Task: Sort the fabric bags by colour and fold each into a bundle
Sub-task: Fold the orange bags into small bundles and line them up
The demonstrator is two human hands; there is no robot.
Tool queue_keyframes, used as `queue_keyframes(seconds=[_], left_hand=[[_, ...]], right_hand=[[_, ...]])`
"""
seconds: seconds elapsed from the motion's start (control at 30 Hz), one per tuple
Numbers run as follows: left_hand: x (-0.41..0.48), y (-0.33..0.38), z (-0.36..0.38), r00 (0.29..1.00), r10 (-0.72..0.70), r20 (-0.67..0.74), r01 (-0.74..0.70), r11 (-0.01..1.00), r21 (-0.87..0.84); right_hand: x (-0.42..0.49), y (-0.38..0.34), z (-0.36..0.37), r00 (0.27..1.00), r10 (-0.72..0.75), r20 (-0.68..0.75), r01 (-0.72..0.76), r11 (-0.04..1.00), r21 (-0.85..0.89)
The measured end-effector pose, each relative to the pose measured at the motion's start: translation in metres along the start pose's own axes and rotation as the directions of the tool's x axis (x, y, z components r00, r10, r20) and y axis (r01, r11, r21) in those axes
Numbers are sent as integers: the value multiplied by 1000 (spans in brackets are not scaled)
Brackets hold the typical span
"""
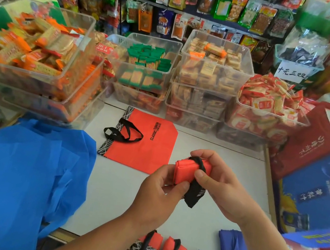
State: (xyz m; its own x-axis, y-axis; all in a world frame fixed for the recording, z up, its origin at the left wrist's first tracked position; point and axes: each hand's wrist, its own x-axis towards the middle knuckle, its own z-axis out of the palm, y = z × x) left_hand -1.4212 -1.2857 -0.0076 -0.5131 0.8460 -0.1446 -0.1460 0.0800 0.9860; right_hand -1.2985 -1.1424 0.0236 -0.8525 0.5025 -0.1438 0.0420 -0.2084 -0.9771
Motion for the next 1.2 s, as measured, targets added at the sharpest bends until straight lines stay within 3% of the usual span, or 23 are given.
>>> queue_keyframes(seconds=[0.1, 0.23, 0.5, 0.63, 0.73, 0.83, 0.93, 1.2], left_hand=[[1, -3, -4, 1000, -11, -1, 11, 1000, 7], [1, -7, -1, 1000, -11, -3, 11, 996, 90], [-3, -28, 2, 997, -46, 70, 30, 976, 216], [-1, -40, -2, 967, -136, 217, 82, 967, 240], [4, -63, -2, 952, -227, 205, 169, 949, 267], [12, -96, 5, 927, -324, 189, 259, 917, 304], [23, -129, 11, 900, -401, 172, 333, 886, 322], [54, -188, 34, 834, -534, 137, 459, 810, 365]], right_hand=[[-1, 2, 5, 999, -20, -33, 19, 1000, -24], [2, 19, 20, 975, -26, -222, 18, 999, -40], [-6, 60, 30, 858, 70, -509, -84, 996, -6], [-18, 78, 14, 861, 150, -486, -132, 989, 73], [-28, 95, -1, 889, 253, -382, -194, 963, 186], [-31, 115, -14, 840, 343, -421, -262, 935, 238], [-29, 141, -30, 760, 387, -523, -356, 920, 164], [-7, 216, -65, 722, 416, -553, -537, 841, -67]])
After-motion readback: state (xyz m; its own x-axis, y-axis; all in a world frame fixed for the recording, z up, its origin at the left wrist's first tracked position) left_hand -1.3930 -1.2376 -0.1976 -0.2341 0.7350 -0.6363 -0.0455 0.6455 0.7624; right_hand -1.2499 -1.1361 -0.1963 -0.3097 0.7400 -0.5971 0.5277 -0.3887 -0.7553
